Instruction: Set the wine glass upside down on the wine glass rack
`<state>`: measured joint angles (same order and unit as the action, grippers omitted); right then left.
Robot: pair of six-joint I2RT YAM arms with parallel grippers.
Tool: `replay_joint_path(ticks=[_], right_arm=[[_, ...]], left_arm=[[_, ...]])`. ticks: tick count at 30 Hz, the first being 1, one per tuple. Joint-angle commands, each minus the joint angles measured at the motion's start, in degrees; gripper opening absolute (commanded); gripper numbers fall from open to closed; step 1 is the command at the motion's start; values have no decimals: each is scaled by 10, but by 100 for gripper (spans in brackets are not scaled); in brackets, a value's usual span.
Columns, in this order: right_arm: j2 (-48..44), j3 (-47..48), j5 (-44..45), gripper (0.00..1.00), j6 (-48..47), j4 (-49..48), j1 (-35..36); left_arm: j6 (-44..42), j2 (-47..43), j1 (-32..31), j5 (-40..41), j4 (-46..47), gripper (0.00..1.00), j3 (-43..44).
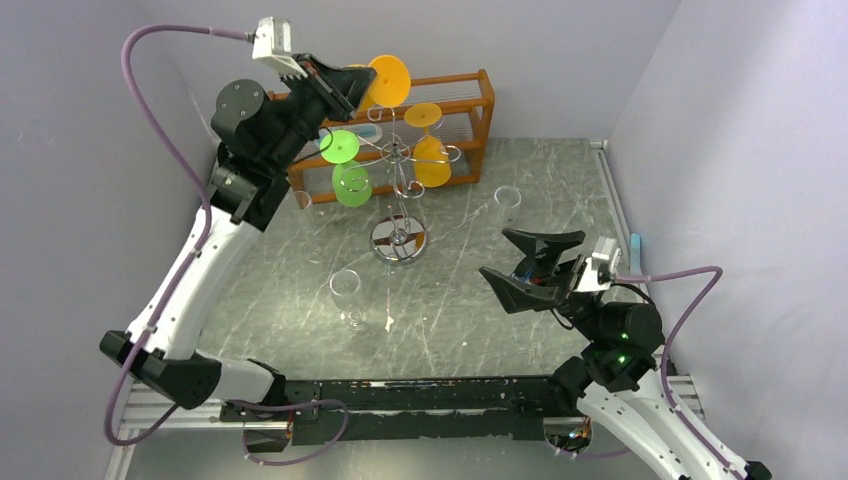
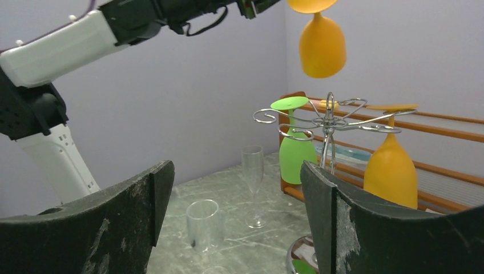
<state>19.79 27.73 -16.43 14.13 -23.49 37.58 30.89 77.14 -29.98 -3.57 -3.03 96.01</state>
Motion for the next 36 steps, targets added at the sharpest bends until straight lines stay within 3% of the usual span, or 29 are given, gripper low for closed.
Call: replay_joint_path(ticks=[1,11,36], right_arm=[[-10,-7,3,85,12,-3,2],[-20,-19,12,85,24,-2,2],[-16,-25,17,84,40,-6,2]], left_arm=[[95,34,77,-127,74,5,22],[328,63,174,-168,123,5,-52],[412,67,200,-78,-67,5,-20]])
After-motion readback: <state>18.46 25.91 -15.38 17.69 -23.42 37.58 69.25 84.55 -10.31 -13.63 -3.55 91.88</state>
